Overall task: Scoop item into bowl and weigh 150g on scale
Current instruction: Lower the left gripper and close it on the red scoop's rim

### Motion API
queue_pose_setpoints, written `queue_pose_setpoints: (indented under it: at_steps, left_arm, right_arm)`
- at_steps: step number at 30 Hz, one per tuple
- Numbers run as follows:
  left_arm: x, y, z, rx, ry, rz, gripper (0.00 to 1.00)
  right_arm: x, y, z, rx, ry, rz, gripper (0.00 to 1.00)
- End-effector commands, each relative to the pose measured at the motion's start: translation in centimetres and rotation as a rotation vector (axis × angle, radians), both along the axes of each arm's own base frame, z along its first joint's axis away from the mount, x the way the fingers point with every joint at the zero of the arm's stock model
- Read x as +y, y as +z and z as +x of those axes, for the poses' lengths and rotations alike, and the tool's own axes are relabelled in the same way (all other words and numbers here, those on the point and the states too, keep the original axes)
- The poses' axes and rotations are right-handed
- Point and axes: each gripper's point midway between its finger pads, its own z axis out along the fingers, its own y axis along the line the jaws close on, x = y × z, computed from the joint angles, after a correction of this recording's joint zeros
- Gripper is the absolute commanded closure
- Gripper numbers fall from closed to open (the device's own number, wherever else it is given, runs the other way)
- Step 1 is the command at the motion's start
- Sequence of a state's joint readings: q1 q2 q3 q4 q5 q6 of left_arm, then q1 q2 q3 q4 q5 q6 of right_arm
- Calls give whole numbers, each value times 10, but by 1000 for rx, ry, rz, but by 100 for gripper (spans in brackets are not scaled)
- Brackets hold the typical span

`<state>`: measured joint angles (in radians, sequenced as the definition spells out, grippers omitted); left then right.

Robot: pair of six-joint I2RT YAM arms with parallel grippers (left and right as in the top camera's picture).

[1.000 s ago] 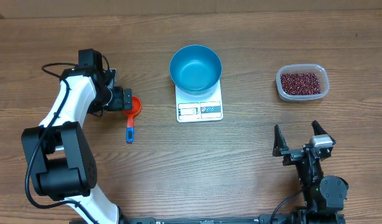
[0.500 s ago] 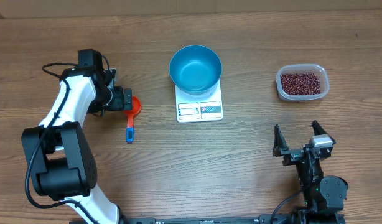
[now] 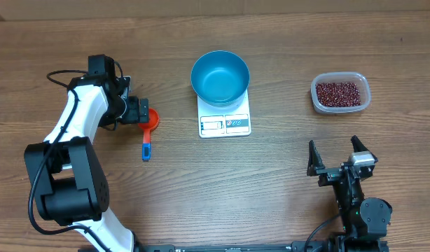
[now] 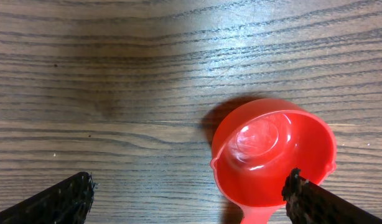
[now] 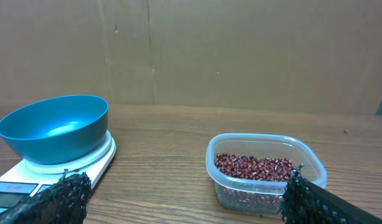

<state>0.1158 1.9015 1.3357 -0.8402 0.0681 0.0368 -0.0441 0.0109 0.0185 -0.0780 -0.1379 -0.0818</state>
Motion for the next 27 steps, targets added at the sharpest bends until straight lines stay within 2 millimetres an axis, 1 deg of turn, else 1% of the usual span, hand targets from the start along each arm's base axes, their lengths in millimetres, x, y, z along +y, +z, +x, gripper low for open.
queue_pose_setpoints:
  at_steps: [1, 7, 13, 25, 26, 27]
  left_arm:
    - [-1, -1, 2, -2, -12, -8, 1]
    - [-1, -7, -1, 8, -12, -9, 0]
    - [-2, -36, -9, 92, -8, -21, 0]
    - [-2, -39, -10, 98, -8, -18, 0]
    - [-2, -39, -10, 98, -8, -18, 1]
    - [-2, -39, -10, 98, -8, -18, 4]
  right_arm:
    - [0, -2, 0, -2, -5, 6, 0]
    - [0, -2, 0, -2, -5, 6, 0]
    - [0, -2, 0, -2, -4, 6, 0]
    - [0, -2, 0, -2, -4, 6, 0]
    - [0, -2, 0, -2, -5, 6, 0]
    - [0, -2, 0, -2, -5, 6, 0]
